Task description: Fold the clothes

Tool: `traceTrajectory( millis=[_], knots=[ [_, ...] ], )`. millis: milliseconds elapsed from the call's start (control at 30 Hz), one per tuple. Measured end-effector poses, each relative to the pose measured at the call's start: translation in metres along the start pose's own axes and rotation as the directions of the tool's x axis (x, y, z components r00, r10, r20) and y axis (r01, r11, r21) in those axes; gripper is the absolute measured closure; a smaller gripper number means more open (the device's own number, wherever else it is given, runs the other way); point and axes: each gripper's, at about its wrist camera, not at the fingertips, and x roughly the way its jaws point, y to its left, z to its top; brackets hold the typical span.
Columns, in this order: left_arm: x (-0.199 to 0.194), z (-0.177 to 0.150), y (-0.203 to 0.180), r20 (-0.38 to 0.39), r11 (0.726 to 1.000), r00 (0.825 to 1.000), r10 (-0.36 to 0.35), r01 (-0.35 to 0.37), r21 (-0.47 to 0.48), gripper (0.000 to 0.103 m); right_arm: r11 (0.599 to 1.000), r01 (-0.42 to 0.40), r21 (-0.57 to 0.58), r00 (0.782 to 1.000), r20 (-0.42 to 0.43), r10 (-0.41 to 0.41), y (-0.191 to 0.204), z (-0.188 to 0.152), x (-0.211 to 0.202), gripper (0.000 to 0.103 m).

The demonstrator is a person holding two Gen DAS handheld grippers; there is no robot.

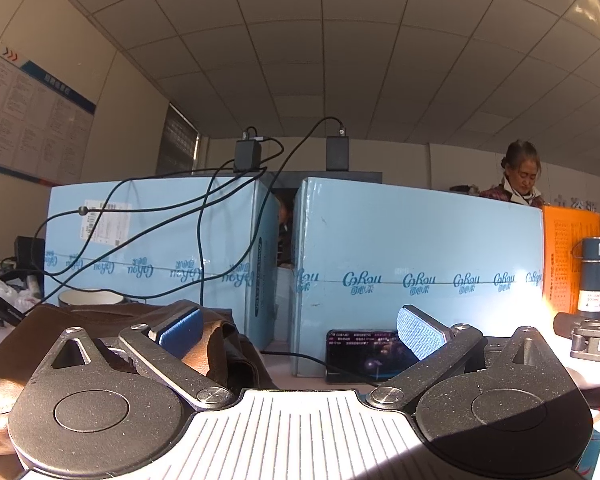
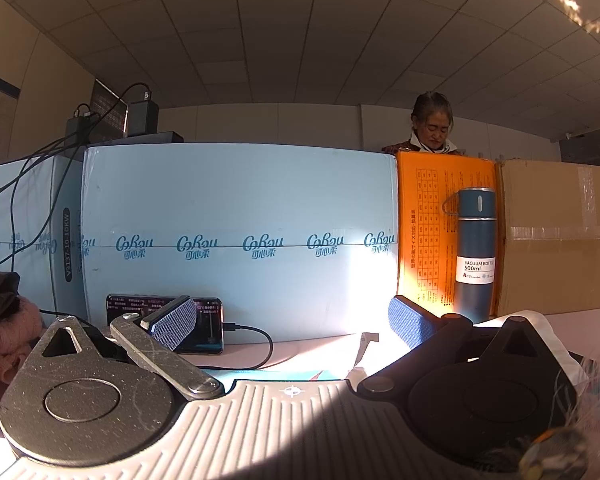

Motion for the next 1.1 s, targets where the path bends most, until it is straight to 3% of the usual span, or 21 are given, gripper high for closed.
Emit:
traceTrajectory(
  millis=[1100],
  knots=[
    [-0.0005, -0.0009, -0.0010, -0.002, 1.000, 1.000, -0.008, 0.009, 0.003, 0.000, 1.000, -0.002, -0.010, 1.000, 0.006, 0.002, 0.0012, 0.0011, 0.0001, 0.000]
  ],
)
